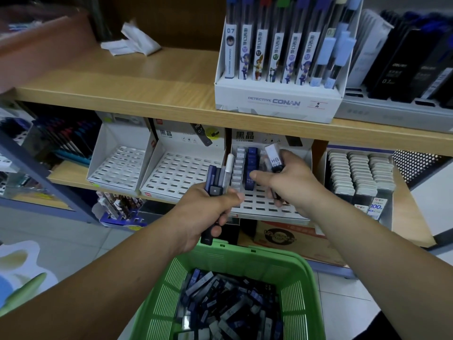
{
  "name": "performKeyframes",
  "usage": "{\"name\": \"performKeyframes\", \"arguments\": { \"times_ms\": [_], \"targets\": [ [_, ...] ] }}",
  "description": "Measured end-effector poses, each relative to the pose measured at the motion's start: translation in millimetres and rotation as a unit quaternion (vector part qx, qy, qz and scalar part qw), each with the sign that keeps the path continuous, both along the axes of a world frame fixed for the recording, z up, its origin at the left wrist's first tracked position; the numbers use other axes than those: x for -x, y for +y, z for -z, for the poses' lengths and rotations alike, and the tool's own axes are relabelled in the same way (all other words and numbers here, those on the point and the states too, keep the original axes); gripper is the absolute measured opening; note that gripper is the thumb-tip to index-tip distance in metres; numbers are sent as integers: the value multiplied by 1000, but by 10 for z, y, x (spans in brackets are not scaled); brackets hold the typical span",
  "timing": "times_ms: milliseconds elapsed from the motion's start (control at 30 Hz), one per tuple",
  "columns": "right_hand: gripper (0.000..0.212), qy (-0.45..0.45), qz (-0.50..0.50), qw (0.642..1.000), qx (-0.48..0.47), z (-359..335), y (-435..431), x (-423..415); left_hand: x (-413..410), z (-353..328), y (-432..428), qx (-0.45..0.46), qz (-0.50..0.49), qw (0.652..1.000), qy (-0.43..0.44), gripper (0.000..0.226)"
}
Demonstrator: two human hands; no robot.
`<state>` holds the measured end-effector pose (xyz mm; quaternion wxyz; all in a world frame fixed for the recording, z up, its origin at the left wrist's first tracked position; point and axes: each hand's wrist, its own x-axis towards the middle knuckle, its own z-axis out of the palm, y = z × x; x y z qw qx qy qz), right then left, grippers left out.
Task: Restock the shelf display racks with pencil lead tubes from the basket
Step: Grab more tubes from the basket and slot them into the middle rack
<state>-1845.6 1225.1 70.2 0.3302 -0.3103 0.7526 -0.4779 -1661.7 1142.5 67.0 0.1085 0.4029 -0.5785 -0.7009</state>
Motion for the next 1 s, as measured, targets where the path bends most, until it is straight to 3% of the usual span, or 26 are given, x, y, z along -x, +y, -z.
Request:
{"name": "performKeyframes", "arguments": {
  "times_ms": [133, 233, 633, 1000],
  "targets": [
    [24, -59, -215, 971, -81, -168, 247, -78, 84, -40, -22, 54, -36, 997, 52, 30],
    [21, -70, -274, 953, -108, -149, 333, -166, 181, -60, 47, 65, -18, 995, 75, 33],
    [27, -105, -280, 947, -118, -103, 455, -104, 214, -47, -16, 89, -6, 993, 81, 26],
    [29, -145, -162, 968, -126, -144, 571, 36, 205, -47, -155, 82, -121, 985, 95, 31]
  ]
}}
